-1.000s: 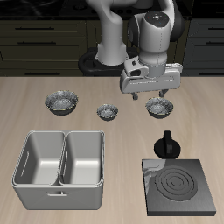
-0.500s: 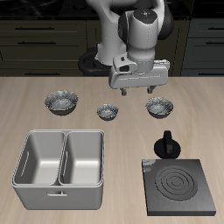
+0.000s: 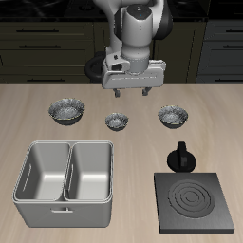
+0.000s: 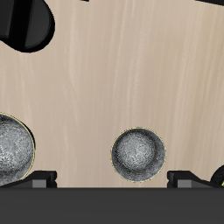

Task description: Turn off the stove and place the largest bowl in the left side of the drainer and the medium bowl in the right side

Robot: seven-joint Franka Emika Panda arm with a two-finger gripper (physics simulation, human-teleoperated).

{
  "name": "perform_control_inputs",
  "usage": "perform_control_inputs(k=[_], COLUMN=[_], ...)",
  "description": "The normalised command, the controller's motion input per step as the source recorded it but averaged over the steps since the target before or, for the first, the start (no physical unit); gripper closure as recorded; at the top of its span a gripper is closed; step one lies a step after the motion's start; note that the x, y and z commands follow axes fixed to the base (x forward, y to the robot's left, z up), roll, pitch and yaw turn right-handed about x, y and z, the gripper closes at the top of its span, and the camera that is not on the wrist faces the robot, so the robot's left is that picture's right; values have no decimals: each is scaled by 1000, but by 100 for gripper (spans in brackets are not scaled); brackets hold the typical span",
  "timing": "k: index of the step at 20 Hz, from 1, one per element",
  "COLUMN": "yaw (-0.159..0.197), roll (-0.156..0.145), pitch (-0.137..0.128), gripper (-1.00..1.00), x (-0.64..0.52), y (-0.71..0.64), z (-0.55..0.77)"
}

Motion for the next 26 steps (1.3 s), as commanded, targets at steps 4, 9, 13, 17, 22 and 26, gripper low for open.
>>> perform_control_inputs(k=[4,9,13,17,22,26], yaw=[70,1,-36,-68,-32,-24], roll=[56,-31,-18,31,10,0], pitch=[-1,-25,-12,-30,0,-32], gripper=[-100,-100,-100,-100,-100,-100], x=[-137,-47,-46,-107,-76,-176], y=[-495,-385,-542,-461,-361,-367], z=[61,101,47,36,-79,-85])
